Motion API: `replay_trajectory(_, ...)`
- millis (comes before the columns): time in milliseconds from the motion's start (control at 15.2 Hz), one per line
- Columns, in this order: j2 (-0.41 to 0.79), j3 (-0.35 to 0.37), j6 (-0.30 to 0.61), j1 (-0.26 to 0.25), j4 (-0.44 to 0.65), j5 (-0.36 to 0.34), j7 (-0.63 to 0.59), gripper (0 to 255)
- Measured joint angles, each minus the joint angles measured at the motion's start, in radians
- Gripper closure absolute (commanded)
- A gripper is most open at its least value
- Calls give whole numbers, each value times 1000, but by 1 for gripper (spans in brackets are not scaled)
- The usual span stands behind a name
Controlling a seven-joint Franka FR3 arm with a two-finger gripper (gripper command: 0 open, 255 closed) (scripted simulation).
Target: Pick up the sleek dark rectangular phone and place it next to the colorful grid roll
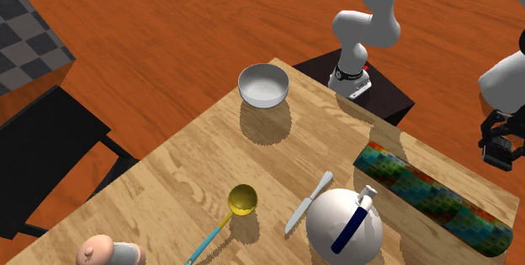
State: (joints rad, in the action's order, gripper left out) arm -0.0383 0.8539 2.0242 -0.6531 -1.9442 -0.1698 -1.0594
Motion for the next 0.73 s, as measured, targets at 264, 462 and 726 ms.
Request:
replay_trajectory(264,66,23,24,-19,7,-65,-76,255)
replay_trajectory(462,79,24,63,-21,-26,-81,-95,255)
replay_trajectory(726,112,22,110,-26,-57,-119,-126,255)
